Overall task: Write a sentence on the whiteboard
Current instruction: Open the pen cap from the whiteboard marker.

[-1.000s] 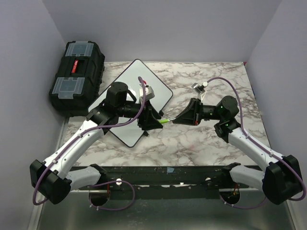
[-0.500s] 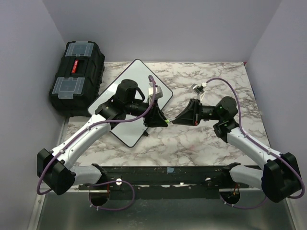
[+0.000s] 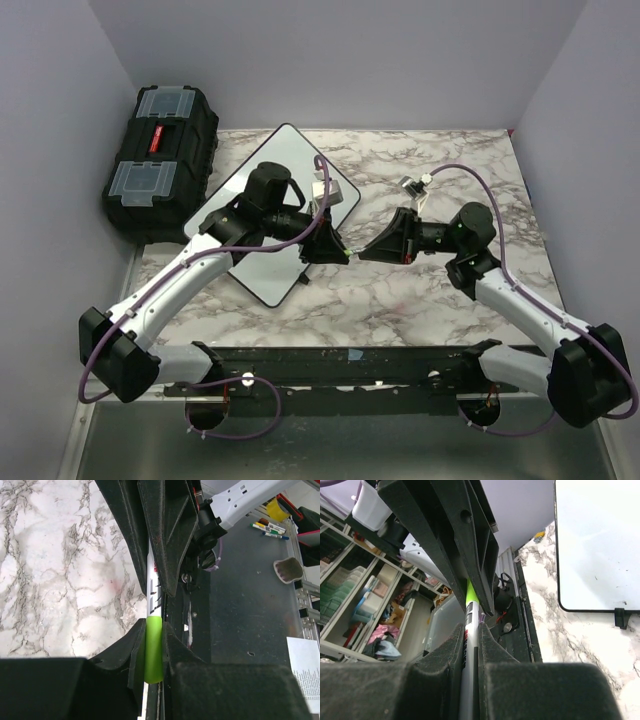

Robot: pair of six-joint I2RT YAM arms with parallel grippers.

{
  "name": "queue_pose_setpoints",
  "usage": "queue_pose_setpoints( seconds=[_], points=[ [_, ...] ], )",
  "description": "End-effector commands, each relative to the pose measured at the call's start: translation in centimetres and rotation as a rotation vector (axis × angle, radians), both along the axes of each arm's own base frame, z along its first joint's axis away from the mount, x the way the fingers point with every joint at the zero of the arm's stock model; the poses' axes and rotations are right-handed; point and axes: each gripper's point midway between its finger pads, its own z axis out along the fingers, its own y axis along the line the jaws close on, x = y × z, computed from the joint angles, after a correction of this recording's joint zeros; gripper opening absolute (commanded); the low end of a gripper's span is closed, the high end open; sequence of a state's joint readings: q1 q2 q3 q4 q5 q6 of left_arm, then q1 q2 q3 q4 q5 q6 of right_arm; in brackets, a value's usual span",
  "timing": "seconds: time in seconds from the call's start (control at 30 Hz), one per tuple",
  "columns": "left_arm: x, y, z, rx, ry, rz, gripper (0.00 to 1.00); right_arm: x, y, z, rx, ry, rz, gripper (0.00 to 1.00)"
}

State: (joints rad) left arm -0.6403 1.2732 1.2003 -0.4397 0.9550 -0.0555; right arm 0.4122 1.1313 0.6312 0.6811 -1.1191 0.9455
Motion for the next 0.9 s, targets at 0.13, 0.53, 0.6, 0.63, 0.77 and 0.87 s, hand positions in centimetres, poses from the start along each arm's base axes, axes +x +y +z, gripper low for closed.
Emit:
queue_pose_setpoints(
  seconds=[0.13, 0.53, 0.6, 0.63, 0.77, 0.87],
  points=[
    [-0.1, 2.1, 0.5, 0.005, -0.066, 0.019, 0.0, -0.7, -0.4, 0.4, -0.028, -0.044, -0.018, 0.01],
    [0.0, 3.5, 0.1, -0.014, -0.058, 0.086, 0.0, -0.9, -0.7, 1.2, -0.012, -0.078, -0.045, 0.01],
    [0.0, 3.8, -0.1, -0.012, -0.052, 0.094, 0.0, -0.9, -0.7, 1.2, -0.011, -0.081, -0.045, 0.01],
    [0.1, 4.0, -0.1, -0.011, -0.052, 0.101, 0.0, -0.8, -0.7, 1.1, -0.011, -0.079, -0.049, 0.01],
    [0.5, 4.7, -0.1, -0.014, -0.056, 0.138, 0.0, -0.5, -0.6, 1.2, -0.01, -0.081, -0.067, 0.01],
    [1.6, 5.1, -0.4, -0.005, -0.062, 0.201, 0.0, 0.5, -0.8, 1.4, -0.026, -0.083, -0.14, 0.01]
  ],
)
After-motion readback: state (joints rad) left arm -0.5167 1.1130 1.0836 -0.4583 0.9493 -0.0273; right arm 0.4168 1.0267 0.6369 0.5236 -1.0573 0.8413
